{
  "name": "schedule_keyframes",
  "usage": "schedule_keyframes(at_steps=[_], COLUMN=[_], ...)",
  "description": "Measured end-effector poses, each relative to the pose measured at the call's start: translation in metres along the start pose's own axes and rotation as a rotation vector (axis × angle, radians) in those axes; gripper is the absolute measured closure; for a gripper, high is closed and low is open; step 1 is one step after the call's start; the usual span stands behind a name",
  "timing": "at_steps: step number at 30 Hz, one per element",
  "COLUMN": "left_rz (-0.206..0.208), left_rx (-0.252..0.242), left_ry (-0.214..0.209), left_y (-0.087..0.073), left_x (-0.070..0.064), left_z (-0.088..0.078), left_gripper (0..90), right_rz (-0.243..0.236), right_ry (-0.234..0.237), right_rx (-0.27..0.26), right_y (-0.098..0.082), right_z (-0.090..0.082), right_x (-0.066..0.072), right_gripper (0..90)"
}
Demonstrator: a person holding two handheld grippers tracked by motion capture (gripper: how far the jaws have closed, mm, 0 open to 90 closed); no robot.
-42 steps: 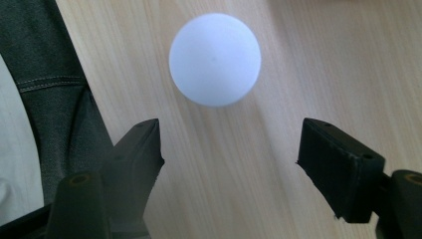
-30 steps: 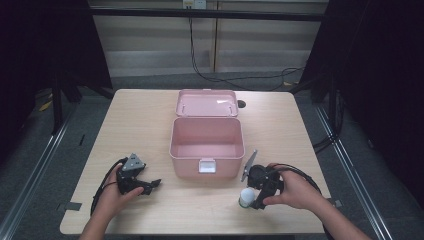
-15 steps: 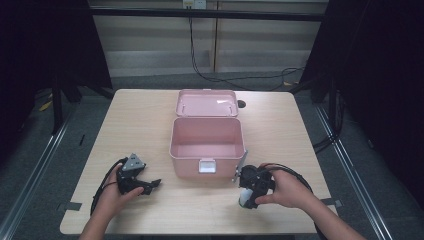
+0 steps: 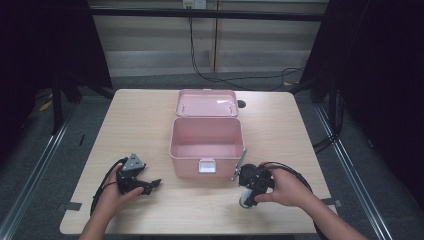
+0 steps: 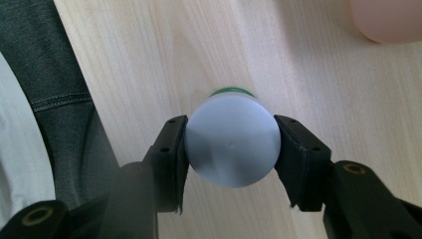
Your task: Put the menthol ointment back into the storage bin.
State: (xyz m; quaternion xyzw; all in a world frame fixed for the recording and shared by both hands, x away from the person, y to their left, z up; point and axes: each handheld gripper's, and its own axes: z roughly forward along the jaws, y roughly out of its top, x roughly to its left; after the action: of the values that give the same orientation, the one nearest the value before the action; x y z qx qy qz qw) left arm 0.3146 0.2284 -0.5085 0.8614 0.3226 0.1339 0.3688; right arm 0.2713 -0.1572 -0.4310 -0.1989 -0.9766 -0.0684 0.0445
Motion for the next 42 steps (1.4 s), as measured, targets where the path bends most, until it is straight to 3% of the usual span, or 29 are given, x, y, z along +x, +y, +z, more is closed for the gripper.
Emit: schedule_keyframes(at_steps=[24, 42], left_rz=[-0.001, -0.007], left_rx=[0.000, -0.004], left_ry=[-0.001, -0.001], left_y=[0.000, 0.000], left_x=[0.000, 0.000], left_z=[0.000, 0.000], left_gripper=[14.3, 14.3], right_rz=[0.019, 0.040], right_ry=[0.020, 0.007], right_rx=[0.000, -0.001], right_y=[0.006, 0.017], right_z=[-0.043, -0.077], right_x=[-0.003, -0.017], right_gripper=[50.3, 50.3])
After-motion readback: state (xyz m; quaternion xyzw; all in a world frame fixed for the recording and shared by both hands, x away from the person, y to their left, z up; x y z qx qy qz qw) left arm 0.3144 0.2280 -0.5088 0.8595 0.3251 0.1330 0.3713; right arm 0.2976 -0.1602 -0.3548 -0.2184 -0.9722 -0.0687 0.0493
